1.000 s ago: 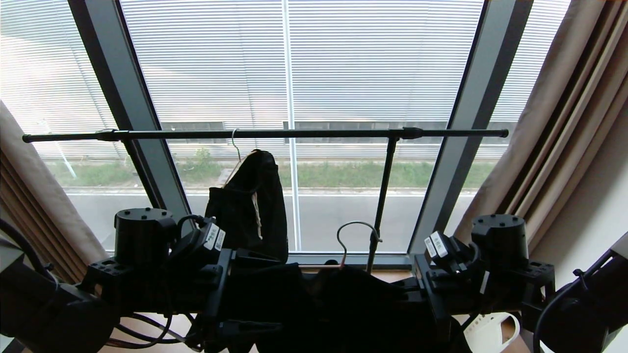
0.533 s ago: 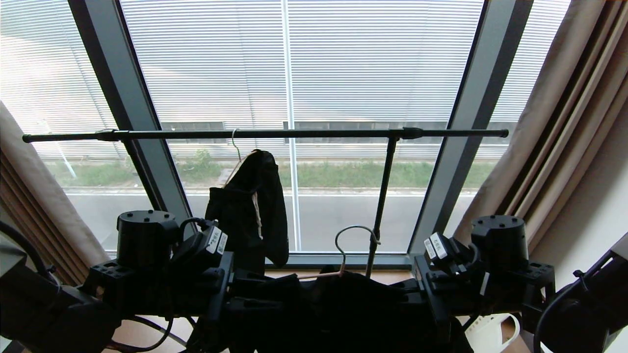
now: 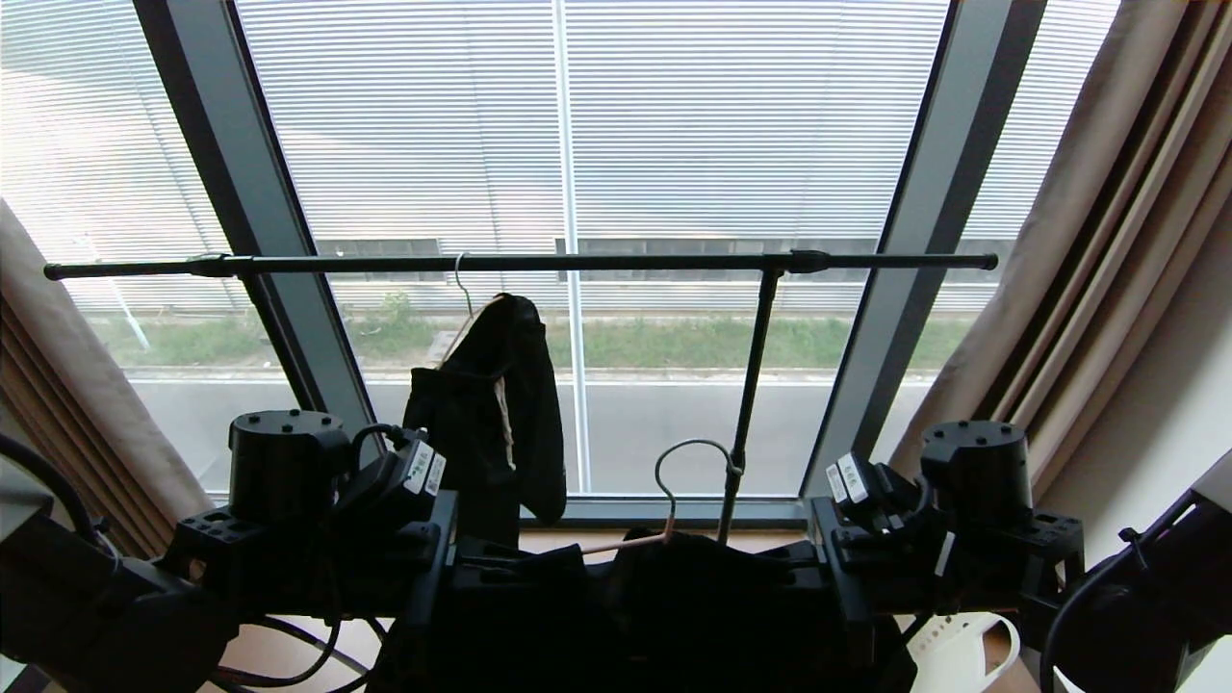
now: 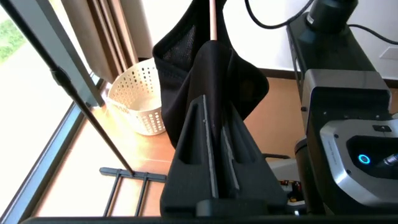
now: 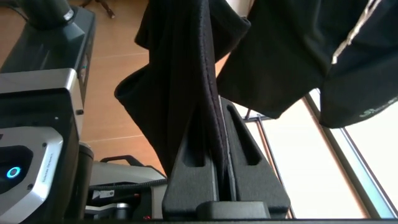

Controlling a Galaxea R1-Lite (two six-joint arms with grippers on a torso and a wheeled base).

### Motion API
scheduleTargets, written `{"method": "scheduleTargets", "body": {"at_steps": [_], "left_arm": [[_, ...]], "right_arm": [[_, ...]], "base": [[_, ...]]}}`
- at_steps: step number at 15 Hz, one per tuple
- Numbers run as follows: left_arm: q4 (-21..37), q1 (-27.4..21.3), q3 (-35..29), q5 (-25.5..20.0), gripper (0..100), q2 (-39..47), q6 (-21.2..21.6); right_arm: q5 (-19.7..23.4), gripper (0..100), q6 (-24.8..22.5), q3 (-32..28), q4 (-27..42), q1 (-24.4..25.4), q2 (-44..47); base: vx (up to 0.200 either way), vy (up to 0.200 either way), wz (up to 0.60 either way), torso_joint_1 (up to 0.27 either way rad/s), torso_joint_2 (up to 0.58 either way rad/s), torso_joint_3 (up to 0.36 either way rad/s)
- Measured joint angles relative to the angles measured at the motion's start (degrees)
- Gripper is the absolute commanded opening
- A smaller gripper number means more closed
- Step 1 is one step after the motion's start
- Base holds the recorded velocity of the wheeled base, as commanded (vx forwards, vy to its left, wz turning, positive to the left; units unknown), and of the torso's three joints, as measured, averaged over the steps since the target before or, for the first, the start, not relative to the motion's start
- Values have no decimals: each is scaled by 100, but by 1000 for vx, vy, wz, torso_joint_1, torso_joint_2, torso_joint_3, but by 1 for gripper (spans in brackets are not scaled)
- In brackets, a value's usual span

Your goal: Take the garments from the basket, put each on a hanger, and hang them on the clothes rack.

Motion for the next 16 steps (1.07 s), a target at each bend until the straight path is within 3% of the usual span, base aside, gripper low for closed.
{"method": "scheduleTargets", "body": {"at_steps": [1,9,16], "left_arm": [[2,12,0,-4,0,0,2],[-230,185,24,-9,0,-1,-2],[-236,844,-74,-44,0,-98,0]], "right_arm": [[-2,100,4,0,0,-6,0],[-15,100,4,-26,-4,-307,-35],[2,100,17,-130,-9,-869,-405]], "base": [[0,0,0,0,0,0],[0,0,0,0,0,0],[0,0,0,0,0,0]]}}
